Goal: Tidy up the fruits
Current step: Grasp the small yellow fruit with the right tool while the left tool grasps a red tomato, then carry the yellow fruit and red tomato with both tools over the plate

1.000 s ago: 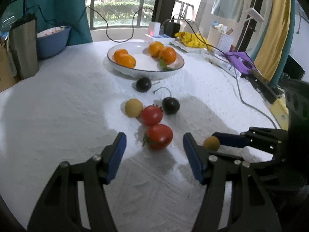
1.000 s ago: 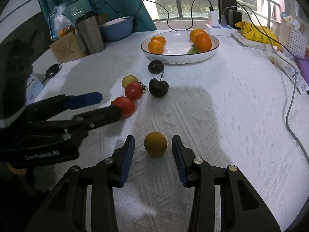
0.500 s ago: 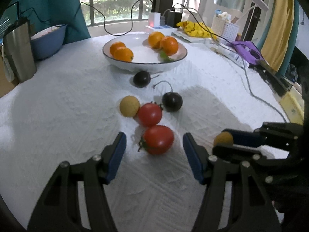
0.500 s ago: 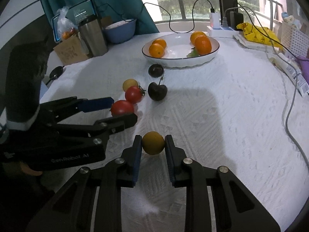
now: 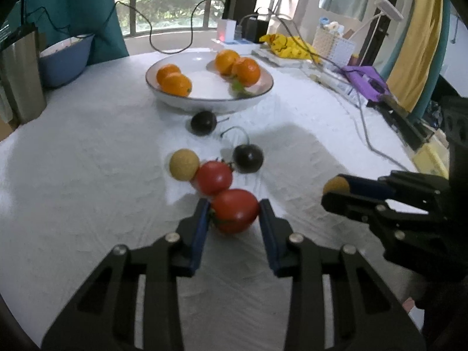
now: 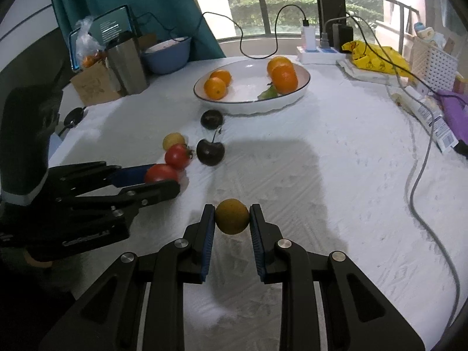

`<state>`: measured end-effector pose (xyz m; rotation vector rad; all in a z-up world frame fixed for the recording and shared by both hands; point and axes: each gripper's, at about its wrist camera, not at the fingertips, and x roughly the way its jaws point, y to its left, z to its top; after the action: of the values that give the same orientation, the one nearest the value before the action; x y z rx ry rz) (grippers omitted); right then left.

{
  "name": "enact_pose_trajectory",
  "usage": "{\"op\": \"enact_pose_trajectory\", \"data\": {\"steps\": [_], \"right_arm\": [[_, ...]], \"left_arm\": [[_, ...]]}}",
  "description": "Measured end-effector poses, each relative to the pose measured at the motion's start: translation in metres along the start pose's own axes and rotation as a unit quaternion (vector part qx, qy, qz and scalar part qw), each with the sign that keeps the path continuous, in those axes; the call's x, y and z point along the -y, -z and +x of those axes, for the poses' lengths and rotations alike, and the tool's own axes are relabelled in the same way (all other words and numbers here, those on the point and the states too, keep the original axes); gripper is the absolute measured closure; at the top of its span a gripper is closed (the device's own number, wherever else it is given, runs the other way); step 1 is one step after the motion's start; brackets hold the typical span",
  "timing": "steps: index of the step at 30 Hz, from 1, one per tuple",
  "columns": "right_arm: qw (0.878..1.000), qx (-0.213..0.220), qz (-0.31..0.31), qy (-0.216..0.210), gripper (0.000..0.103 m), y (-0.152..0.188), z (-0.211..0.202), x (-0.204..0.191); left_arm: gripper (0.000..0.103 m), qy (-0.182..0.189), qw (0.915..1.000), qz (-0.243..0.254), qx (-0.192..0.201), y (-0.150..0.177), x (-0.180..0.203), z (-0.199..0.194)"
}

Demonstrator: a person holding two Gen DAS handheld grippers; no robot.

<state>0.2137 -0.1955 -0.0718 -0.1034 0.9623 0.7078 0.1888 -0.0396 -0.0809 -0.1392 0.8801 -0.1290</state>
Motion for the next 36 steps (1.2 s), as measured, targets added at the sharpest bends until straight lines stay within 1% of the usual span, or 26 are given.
{"op": "enact_pose_trajectory", "data": {"steps": [6, 11, 20, 27, 33, 36], "right_arm": [[1.000, 0.008, -0.001, 0.011, 0.077, -0.008, -0.004, 0.005], [1.000, 0.017, -0.006, 0.019, 0.077, -0.023, -0.008, 0.005], [0.999, 0.027, -0.014, 0.027, 0.077, -0.047, -0.009, 0.005], [0.999, 0.031, -0.019, 0.030, 0.077, -0.064, -0.008, 0.005], [0.999, 0.032, -0.021, 0.032, 0.077, -0.076, -0.002, 0.010], [0.999, 0.034, -0.021, 0.032, 0.077, -0.082, 0.001, 0.012]], "left_arm": [[0.068, 0.021, 0.9994, 0.004, 0.026, -0.012, 0.001, -0.016], [0.068, 0.026, 0.9989, 0.003, 0.039, -0.023, -0.003, -0.025], [0.067, 0.029, 0.9981, 0.005, 0.055, -0.042, -0.010, -0.032], [0.068, 0.023, 0.9970, 0.012, 0.073, -0.061, -0.017, -0.035], [0.067, 0.014, 0.9959, 0.016, 0.088, -0.075, -0.024, -0.029], [0.067, 0.015, 0.9960, 0.013, 0.087, -0.080, -0.028, -0.023]]}}
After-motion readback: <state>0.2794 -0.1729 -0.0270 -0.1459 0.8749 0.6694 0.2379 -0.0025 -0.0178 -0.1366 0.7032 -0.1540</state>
